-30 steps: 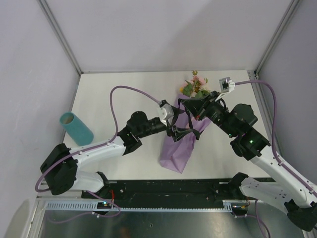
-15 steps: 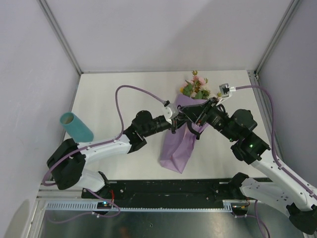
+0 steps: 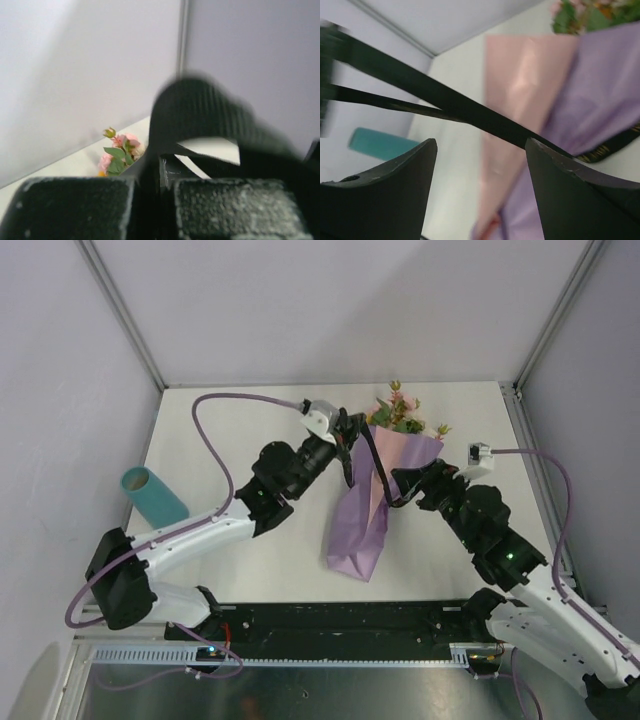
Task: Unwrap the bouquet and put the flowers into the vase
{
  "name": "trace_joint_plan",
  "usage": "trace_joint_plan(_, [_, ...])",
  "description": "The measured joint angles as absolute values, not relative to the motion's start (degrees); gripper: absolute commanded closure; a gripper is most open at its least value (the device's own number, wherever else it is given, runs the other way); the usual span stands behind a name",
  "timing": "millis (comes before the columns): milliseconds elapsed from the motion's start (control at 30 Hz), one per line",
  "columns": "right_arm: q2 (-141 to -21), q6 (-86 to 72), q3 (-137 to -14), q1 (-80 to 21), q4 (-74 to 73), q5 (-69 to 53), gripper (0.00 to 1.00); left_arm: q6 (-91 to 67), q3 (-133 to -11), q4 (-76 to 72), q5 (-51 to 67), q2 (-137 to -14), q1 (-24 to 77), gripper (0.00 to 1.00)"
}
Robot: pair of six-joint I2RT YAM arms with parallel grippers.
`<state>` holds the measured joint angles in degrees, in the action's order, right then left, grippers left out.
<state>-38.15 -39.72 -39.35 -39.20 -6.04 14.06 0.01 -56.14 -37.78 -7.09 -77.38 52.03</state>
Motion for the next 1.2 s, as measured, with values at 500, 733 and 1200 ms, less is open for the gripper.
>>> trace_joint_plan(500, [-44.9,-47.4,-32.3,-30.7,-2.1,13.5,0.09,0.0,-67.3,-21.8,-14.1,-70.1,52.0,1.00])
trace_joint_plan(733, [-54.5,-49.5,-32.8,-25.7,7.4,5.8,0.05,-2.4,-62.2,-17.1,-10.4,-66.1,52.0,1.00])
trace_joint_plan(1200, [-75.2,-50.5,-44.0,-28.0,16.4,-3.3,0.08,-2.5,-61.6,-12.4,-8.8,-62.4,52.0,1.00])
